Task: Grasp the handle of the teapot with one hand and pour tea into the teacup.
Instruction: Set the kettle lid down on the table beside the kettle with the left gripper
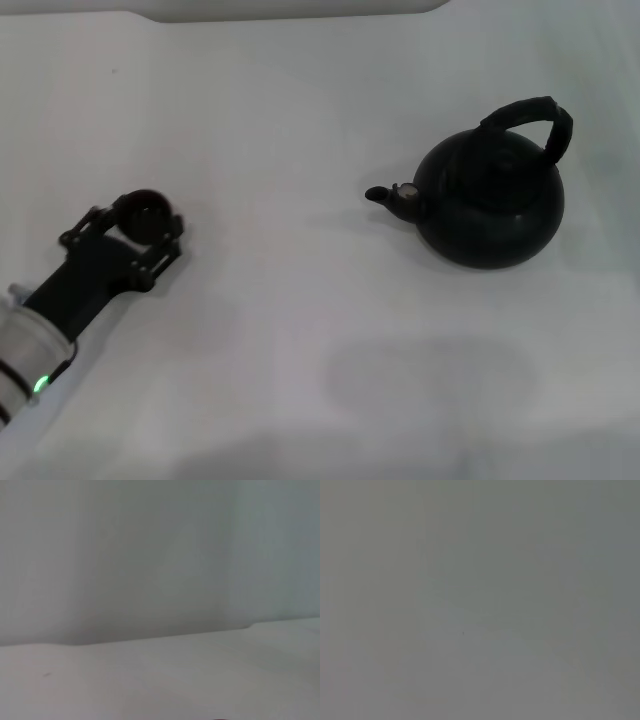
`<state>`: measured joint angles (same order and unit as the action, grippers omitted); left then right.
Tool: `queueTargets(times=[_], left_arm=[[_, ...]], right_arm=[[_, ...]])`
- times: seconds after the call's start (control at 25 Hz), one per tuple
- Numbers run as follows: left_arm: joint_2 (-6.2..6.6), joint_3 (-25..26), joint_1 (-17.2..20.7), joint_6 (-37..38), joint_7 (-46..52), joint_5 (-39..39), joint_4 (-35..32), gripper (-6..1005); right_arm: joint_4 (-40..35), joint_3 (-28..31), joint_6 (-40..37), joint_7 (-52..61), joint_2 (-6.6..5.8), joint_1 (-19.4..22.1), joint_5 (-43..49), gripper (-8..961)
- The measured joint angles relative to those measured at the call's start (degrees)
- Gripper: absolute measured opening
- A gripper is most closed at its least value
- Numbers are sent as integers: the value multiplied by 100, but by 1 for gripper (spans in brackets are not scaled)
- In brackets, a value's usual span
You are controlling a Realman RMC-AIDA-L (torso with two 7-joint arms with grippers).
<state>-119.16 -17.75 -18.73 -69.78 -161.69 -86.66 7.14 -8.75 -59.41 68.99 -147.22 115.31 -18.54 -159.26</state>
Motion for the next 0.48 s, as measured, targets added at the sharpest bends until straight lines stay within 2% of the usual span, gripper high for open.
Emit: queueTargets(times=[0.24,0.48], left_arm=[[-25,0,-292,14,27,529,64,702],[-32,1,-382,60,29,762,152,703]], right_arm=[[5,-5,-5,0,5,-16,0,634],[13,-25,-8,0,8,-18,1,633]])
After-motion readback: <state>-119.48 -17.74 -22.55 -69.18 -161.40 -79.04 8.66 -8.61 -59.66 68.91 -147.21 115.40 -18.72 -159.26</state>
